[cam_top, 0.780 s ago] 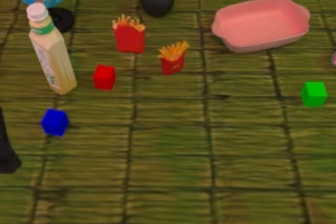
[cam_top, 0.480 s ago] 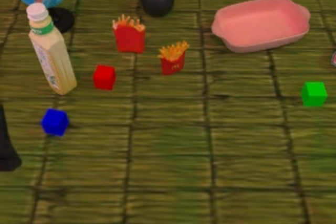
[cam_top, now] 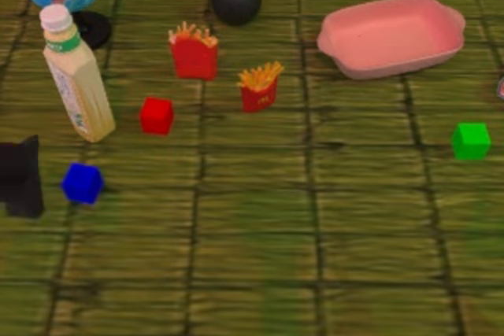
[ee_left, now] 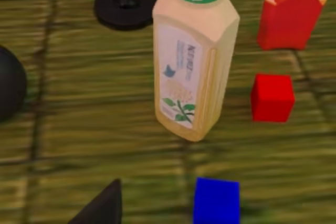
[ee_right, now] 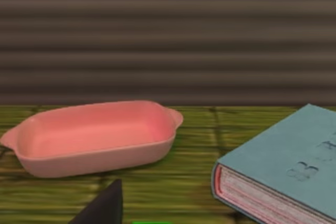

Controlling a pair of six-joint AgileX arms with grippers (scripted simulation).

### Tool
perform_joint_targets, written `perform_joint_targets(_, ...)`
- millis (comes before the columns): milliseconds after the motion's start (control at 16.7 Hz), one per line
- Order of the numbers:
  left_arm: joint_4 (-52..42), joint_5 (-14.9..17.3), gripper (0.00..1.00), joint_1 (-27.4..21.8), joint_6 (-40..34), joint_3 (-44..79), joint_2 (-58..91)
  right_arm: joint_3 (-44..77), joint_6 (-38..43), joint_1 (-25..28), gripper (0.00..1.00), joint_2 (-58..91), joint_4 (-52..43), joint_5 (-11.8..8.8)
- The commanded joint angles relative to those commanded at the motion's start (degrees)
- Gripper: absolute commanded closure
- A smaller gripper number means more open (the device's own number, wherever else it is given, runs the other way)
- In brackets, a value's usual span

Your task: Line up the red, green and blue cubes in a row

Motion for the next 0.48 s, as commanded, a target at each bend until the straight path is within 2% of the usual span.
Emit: perform_joint_targets(480,-34.8,-1.0,0.00,-6.4,-0.7,38.1,52.7,0.0,0.0,0.0,0.00,0.0,0.0,0.0)
